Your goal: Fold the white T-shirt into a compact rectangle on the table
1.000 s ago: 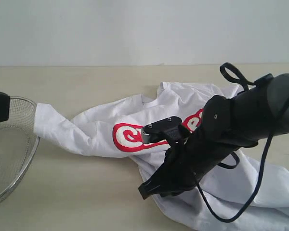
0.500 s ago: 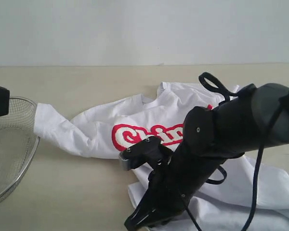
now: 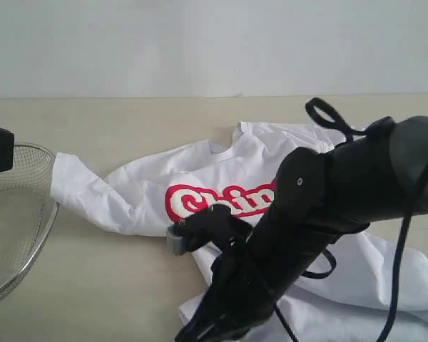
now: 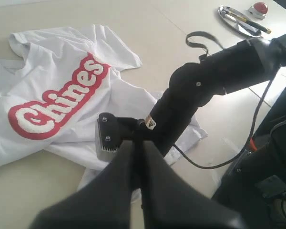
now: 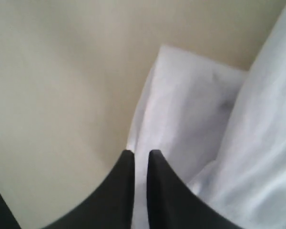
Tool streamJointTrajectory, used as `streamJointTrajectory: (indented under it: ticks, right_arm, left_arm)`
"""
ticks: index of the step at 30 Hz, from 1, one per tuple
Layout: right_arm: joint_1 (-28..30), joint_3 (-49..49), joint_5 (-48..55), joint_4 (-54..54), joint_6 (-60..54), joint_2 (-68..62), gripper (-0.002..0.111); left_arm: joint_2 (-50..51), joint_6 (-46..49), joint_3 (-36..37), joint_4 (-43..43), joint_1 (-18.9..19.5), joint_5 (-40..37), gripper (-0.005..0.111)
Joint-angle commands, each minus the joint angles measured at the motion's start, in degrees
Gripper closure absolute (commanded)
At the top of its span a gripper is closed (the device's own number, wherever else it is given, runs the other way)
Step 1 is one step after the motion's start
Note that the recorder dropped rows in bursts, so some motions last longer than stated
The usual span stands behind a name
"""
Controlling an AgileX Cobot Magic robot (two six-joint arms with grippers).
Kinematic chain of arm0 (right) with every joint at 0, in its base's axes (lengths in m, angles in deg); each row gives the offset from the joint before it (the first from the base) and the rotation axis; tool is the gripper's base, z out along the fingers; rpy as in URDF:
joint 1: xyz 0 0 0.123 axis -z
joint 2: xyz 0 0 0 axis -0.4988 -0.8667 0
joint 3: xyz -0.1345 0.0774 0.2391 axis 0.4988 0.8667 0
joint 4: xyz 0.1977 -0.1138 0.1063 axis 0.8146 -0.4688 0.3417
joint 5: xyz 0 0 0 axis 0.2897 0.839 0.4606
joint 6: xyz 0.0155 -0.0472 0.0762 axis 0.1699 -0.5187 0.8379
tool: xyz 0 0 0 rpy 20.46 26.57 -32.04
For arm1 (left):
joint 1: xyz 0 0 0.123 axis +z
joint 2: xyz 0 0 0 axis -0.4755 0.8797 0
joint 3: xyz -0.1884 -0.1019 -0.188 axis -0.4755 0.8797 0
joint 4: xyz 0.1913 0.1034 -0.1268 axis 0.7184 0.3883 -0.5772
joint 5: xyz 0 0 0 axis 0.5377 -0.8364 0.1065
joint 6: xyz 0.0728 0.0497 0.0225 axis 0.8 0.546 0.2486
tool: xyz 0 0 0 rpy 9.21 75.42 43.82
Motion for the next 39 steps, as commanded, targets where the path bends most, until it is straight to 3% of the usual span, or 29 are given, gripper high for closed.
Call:
streamJointTrajectory:
  ticks: [1, 17, 24, 39]
  right_arm:
    - [0.1, 0.2, -5.2, 0.0, 2.6, 6.0, 0.102]
    - [0.1, 0.2, -13.1, -9.5, 15.2, 16.7, 0.102]
    - [0.1, 0.2, -13.8, -22.1, 28.1, 20.8, 0.102]
    - [0.1, 0.2, -12.4, -21.8, 28.8, 21.8, 0.102]
  left_arm:
    - [-0.3, -0.1, 0.2, 0.0, -0.2, 0.3, 0.102]
    - [-0.3, -0.3, 0.2, -2.4, -0.2, 0.7, 0.102]
    - [-0.3, -0.3, 0.2, -2.4, -0.2, 3.1, 0.102]
    - [-0.3, -0.3, 0.2, -2.4, -0.2, 4.6, 0.102]
